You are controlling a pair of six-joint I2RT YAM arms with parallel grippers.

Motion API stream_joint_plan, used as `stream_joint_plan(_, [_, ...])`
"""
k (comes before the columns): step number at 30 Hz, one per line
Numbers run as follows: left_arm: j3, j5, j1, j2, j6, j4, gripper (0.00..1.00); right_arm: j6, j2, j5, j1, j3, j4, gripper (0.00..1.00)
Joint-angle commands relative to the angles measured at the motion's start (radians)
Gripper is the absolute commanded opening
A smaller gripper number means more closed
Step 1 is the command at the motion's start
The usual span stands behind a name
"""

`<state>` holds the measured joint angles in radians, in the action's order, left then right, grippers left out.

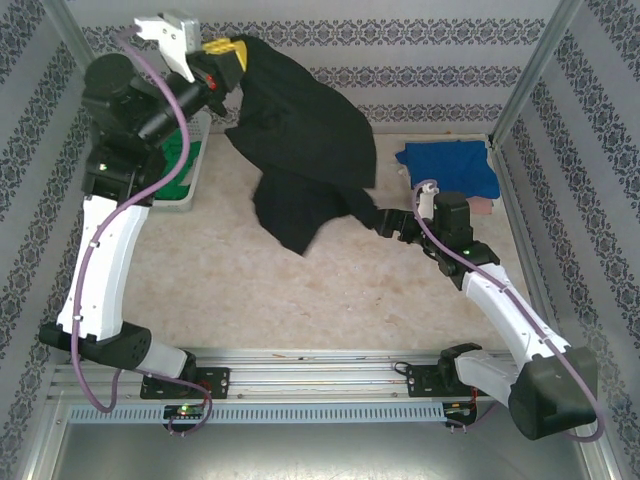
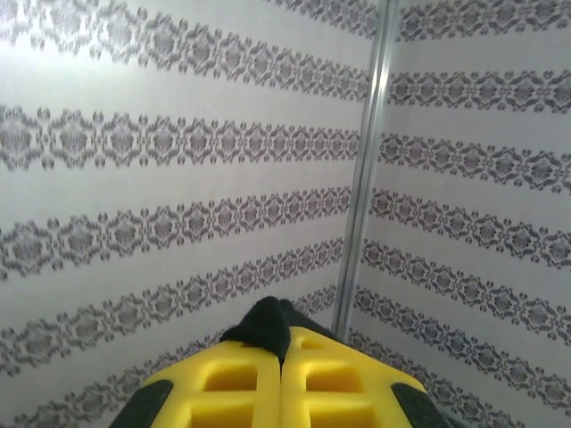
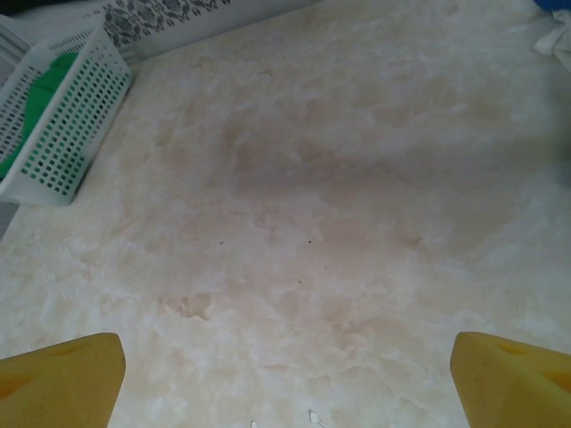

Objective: Fold and stack the t-shirts

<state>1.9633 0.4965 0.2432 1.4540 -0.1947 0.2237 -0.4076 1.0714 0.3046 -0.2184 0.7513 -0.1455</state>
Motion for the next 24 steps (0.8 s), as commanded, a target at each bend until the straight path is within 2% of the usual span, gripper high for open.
stream_joint_plan(1, [-0.237,-0.149,-0.004,0.02,-0.102,-0.137,0.08,-0.033,-0.028,0.016,-0.01,-0.035,0.009,0.92])
stream_joint_plan(3, [-0.43,-0.24,-0.006,0.025,-0.117,-0.159,0.57,-0.04,-0.026,0.015,-0.022,-0.051,0.011,0.92])
stream_joint_plan(5, [-0.574,-0.291,-0.025,0.051,-0.132,-0.163,0.58,-0.042,-0.017,0.004,-0.034,-0.062,-0.005,0.91])
stream_joint_plan(6, [-0.637,-0.318,-0.041,0.064,-0.153,-0.163,0.66,-0.042,-0.014,-0.008,-0.038,-0.066,-0.022,0.91])
stream_joint_plan(10, [-0.791,-0.333,-0.07,0.07,-0.145,-0.154,0.69,-0.052,0.007,-0.089,-0.04,-0.08,-0.092,0.91])
stream_joint_plan(15, [-0.886,-0.27,-0.056,0.023,-0.05,-0.077,0.77,-0.102,0.016,-0.107,-0.079,-0.098,-0.114,0.85])
stream_joint_plan(19, [-0.962,-0.211,0.055,0.009,0.032,-0.075,0.78,-0.13,0.065,-0.168,-0.185,-0.091,-0.152,0.83])
stream_joint_plan(24, [-0.983,-0.199,0.232,0.101,0.153,-0.067,0.76,-0.197,0.181,-0.198,-0.273,-0.086,-0.154,0.77])
